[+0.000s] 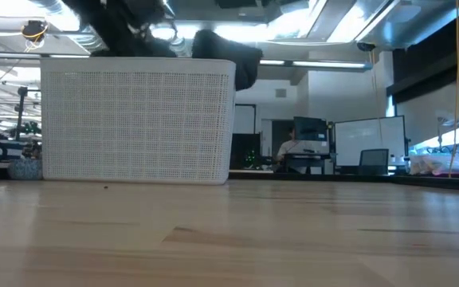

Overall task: Sort clothes
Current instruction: Put the black shirt into the bin, then return to Home Position

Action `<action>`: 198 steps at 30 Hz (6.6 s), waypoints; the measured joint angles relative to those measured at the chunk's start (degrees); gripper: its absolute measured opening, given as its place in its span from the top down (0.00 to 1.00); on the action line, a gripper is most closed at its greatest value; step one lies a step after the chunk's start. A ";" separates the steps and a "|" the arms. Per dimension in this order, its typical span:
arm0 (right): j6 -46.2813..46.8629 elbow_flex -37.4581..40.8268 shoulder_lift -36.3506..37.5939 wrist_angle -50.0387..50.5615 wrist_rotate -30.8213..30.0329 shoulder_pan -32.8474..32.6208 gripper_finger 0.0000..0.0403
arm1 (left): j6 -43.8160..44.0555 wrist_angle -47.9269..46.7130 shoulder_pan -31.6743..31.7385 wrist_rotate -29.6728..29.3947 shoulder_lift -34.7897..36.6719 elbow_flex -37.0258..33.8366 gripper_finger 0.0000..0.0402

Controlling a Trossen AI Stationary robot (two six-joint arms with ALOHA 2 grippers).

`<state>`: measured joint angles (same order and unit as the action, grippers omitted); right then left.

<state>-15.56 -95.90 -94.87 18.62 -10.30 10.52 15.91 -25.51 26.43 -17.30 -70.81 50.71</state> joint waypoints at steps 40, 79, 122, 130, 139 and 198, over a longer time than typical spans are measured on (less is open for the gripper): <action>3.85 -0.05 10.74 19.64 3.47 -0.06 0.57 | -3.46 0.63 -1.64 7.49 -7.10 4.12 0.47; 14.66 16.28 35.47 24.22 -2.68 -14.76 0.57 | -13.28 22.16 -22.13 14.14 24.89 -3.42 0.47; 22.46 62.93 66.03 -2.79 -2.76 -14.62 0.57 | -8.46 34.08 -18.50 18.81 46.23 -32.09 1.00; 22.81 65.77 66.27 -6.37 -2.63 -14.62 0.57 | -8.50 37.78 -18.53 19.72 48.84 -35.79 1.00; 22.80 66.14 66.27 -7.02 -2.59 -14.62 0.57 | -6.39 46.94 -18.50 23.34 49.42 -41.71 1.00; 22.69 67.85 66.27 -7.33 -3.66 -14.62 0.57 | -7.38 33.21 -25.87 13.73 54.11 -46.89 0.99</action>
<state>7.14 -28.05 -28.60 11.29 -13.96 -4.10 8.53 7.70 0.56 -3.57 -16.70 3.82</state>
